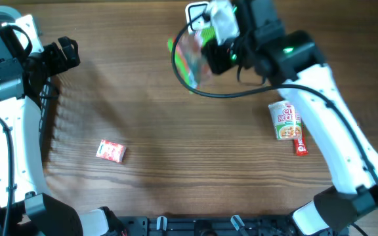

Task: Scan the item barcode
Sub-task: 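Carry the snack bag up to the scanner window and hold it, then move the snack bag right and release it on the table, then reach the right gripper to the red Kleenex pack and grasp it, then lift the Kleenex pack and carry it toward the scanner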

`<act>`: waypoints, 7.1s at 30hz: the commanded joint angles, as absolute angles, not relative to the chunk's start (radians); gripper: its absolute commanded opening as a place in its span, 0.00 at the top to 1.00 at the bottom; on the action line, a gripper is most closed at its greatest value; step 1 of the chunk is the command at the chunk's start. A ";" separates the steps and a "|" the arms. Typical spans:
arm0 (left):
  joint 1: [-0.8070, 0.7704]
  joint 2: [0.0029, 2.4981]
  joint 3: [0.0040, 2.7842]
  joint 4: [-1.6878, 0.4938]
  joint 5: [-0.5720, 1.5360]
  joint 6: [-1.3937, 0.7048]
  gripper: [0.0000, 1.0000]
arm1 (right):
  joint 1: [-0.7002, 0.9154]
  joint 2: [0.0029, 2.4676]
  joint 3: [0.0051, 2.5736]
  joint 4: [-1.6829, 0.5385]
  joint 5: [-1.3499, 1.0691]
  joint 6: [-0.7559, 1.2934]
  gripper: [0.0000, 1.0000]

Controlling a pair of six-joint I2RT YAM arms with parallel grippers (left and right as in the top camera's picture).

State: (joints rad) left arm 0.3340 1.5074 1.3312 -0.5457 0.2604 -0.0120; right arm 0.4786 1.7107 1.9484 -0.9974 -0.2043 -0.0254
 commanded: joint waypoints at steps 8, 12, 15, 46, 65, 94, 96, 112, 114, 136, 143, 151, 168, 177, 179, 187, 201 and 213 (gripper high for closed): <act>0.339 1.508 1.343 -0.543 0.272 -0.007 0.00 | 0.517 1.978 2.121 -0.889 0.094 -0.456 0.96; 0.339 1.508 1.343 -0.543 0.272 -0.007 0.00 | 0.534 2.093 2.120 -0.701 0.229 -0.688 0.96; 0.339 1.508 1.343 -0.543 0.272 -0.007 0.00 | 0.534 2.164 2.120 -0.544 0.334 -0.795 0.96; 0.339 1.508 1.343 -0.543 0.273 -0.007 0.00 | 0.543 2.445 2.120 0.116 0.685 -0.836 0.96; 0.339 1.508 1.343 -0.543 0.272 -0.007 0.00 | 0.496 2.004 1.859 -1.357 0.040 0.011 0.95; 0.339 1.508 1.343 -0.543 0.272 -0.007 0.00 | 1.070 2.116 1.839 -0.757 -0.053 0.278 0.01; 0.339 1.508 1.343 -0.543 0.272 -0.007 0.00 | 1.119 2.171 1.839 -0.755 -0.057 0.154 0.00; 0.339 1.508 1.343 -0.543 0.272 -0.007 0.00 | 1.151 2.340 1.839 -0.749 0.112 -0.074 0.01; 0.339 1.508 1.343 -0.543 0.273 -0.007 0.00 | 1.111 2.339 1.839 -0.798 0.111 -0.043 0.02; 0.339 1.508 1.343 -0.543 0.272 -0.007 0.00 | 1.000 2.185 1.837 -0.718 -0.146 0.412 0.00; 0.339 1.508 1.343 -0.543 0.272 -0.007 0.00 | 1.090 2.268 1.837 -0.673 -0.131 0.393 0.29; 0.339 1.508 1.343 -0.543 0.272 -0.007 0.00 | 1.169 2.366 1.837 -0.656 0.028 0.364 0.14; 0.339 1.508 1.343 -0.543 0.272 -0.007 0.00 | 0.864 2.241 1.838 -0.928 0.009 0.201 0.14; 0.339 1.508 1.343 -0.543 0.272 -0.007 0.00 | 0.783 2.156 1.838 -0.785 0.023 0.026 0.79; 0.339 1.508 1.343 -0.543 0.272 -0.007 0.00 | 0.748 2.172 1.838 -0.714 -0.025 0.020 0.96; 0.339 1.508 1.343 -0.543 0.272 -0.007 0.00 | 0.680 2.326 1.838 -0.491 -0.211 0.029 0.95; 0.339 1.508 1.343 -0.543 0.272 -0.007 0.00 | 0.638 2.177 1.849 -0.872 -0.421 0.086 0.54; 0.339 1.508 1.343 -0.543 0.273 -0.007 0.00 | 0.639 2.170 1.574 -0.541 -0.528 0.450 0.59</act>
State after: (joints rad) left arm 0.3340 1.5074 1.3312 -0.5461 0.2607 -0.0120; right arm 0.6361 2.1731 1.6398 -0.6167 -0.4438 0.3828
